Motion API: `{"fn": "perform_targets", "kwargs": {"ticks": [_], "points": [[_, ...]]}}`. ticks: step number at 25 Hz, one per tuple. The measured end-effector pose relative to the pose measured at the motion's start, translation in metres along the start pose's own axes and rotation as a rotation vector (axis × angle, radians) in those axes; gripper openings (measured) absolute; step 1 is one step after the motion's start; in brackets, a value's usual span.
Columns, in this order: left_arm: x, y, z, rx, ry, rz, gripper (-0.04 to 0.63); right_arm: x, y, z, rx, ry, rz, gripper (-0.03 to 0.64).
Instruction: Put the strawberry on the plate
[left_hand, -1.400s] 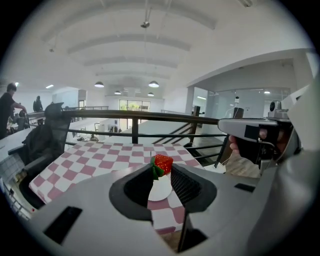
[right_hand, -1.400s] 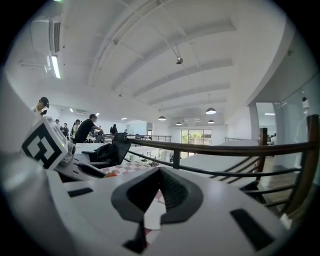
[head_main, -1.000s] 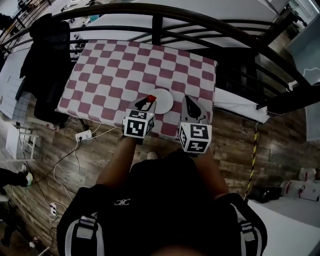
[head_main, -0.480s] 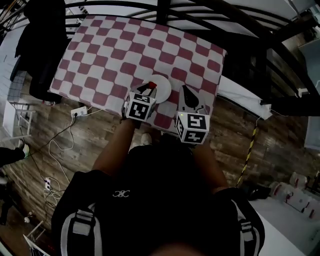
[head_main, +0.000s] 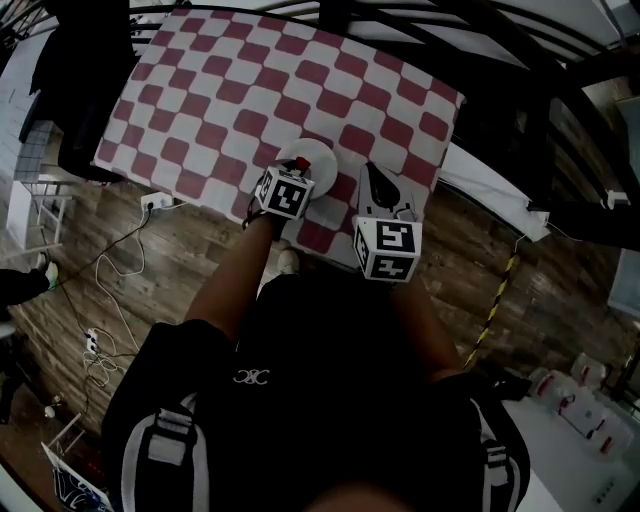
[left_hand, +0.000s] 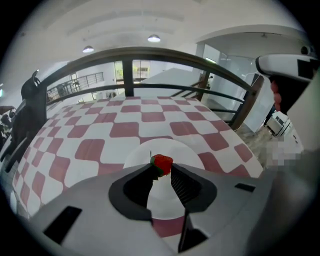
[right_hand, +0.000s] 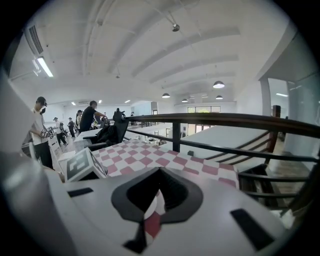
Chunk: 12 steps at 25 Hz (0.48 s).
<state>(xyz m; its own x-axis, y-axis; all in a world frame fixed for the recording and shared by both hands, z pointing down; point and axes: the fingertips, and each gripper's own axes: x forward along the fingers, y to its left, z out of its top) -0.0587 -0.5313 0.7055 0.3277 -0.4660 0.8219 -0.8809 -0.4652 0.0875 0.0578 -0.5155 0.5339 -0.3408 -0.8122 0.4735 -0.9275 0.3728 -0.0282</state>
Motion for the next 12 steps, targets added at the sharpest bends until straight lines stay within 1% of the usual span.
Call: {"fn": "perform_targets", "kwargs": {"ticks": [7,12], "points": [[0.014,0.001,-0.009,-0.034,0.041,0.022,0.115,0.010,-0.014,-0.005,-0.014,0.030,0.021,0.008],[0.019,0.000,-0.015,-0.023,0.076,0.049,0.115,0.020,-0.016,-0.003,-0.028,0.033,0.044,0.008]]}}
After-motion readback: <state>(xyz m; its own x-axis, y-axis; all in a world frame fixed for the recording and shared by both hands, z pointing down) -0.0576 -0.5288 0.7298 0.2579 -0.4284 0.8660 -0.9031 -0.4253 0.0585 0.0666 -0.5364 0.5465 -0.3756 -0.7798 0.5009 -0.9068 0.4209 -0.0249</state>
